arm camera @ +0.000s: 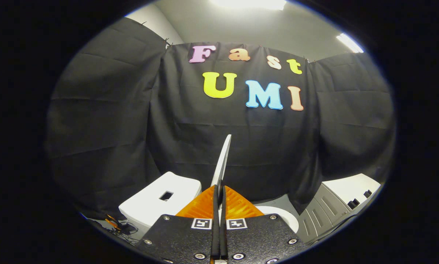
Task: Open the toilet lid.
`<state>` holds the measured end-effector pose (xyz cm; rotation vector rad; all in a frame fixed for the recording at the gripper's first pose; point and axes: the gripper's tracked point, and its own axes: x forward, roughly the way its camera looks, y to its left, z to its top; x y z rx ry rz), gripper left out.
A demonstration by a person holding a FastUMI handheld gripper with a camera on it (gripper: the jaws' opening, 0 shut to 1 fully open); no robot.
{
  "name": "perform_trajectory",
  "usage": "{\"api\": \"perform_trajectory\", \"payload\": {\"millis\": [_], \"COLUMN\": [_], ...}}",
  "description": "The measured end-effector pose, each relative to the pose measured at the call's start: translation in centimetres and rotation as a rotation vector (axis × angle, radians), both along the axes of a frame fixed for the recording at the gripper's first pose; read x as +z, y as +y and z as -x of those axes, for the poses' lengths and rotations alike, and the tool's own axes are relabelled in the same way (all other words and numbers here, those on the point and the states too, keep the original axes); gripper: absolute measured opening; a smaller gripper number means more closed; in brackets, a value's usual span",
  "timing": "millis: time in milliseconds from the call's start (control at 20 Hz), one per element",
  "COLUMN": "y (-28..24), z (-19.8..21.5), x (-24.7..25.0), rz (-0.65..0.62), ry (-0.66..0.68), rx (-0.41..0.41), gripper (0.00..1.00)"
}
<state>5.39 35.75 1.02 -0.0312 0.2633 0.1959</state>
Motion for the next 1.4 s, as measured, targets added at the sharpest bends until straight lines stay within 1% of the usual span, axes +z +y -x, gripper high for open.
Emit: {"api": "perform_trajectory", "payload": {"millis": [500,650,800,1000,1250,1400], "y": [5.6,7.3,8.4,11.3,12.5,11.9], "z": [0.6,0.9,1.0,1.5,1.4,1.3], "x": [0.5,0.3,0.2,-0.4,-0.5,-0.2], "rz": [0.041,0.076,0.149,0.147,0.137,0.184], "ry": [-0.032,-0.056,-0.083,-0.072,-0.067,-0.073], "rx": [0.077,0.095,0.102,0.166,0.189,0.205], "gripper": [0.00,0.00,0.00,0.00,0.00,0.00]}}
